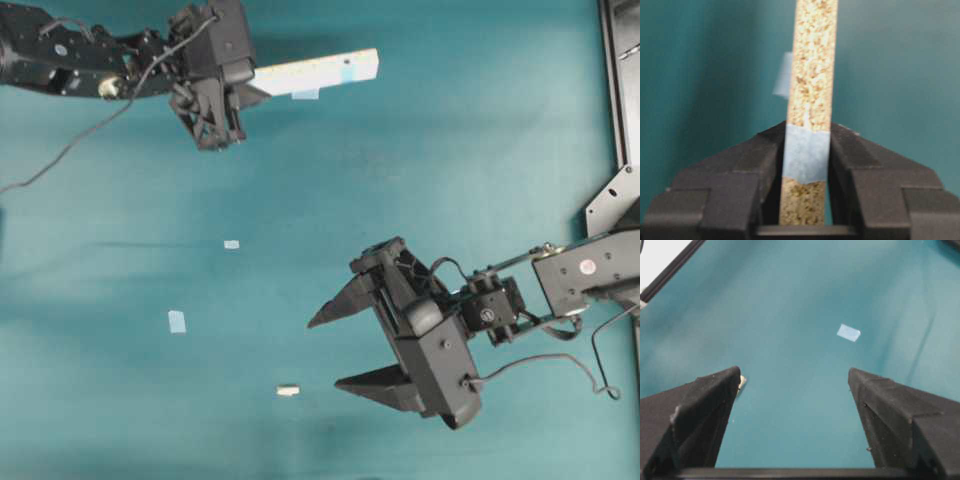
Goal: Move the wooden board into place and insert the rod into its hole.
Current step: 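Lift the board with the left gripper and swing it toward center, then extend the left arm to lay the board horizontally across the table center, then move the right gripper down over the wooden dowel, then close the right gripper on the dowel and lift it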
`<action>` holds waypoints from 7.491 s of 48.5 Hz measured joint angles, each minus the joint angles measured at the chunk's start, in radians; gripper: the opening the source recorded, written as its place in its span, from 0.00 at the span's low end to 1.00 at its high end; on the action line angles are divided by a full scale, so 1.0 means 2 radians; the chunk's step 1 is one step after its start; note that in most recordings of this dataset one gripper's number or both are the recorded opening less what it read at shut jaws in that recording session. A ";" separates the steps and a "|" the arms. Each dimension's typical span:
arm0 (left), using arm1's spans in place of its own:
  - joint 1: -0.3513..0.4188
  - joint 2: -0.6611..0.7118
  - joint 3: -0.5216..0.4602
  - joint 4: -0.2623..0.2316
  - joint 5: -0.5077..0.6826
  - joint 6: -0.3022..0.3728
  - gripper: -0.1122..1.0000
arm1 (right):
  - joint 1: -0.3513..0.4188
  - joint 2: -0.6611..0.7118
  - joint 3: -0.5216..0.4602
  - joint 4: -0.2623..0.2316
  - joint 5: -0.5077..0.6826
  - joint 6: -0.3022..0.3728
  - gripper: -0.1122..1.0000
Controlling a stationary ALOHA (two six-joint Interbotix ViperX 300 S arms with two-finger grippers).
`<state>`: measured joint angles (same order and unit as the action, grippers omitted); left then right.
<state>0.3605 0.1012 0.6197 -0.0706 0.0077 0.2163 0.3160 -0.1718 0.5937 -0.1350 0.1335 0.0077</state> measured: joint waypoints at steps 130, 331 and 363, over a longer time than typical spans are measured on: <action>-0.175 0.226 -0.262 0.000 0.020 -0.123 0.42 | 0.000 -0.108 0.010 0.003 0.043 0.003 0.96; -0.192 0.180 -0.047 0.000 -0.237 -0.096 0.53 | 0.021 0.332 -0.300 0.041 0.318 0.238 0.67; -0.191 0.180 -0.048 0.000 -0.237 -0.096 0.53 | 0.021 0.357 -0.360 0.061 0.377 0.236 0.67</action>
<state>-0.0215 0.4617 0.5246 -0.0706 -0.4663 0.0245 0.3574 0.5430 -0.1258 -0.0138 0.8882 0.4801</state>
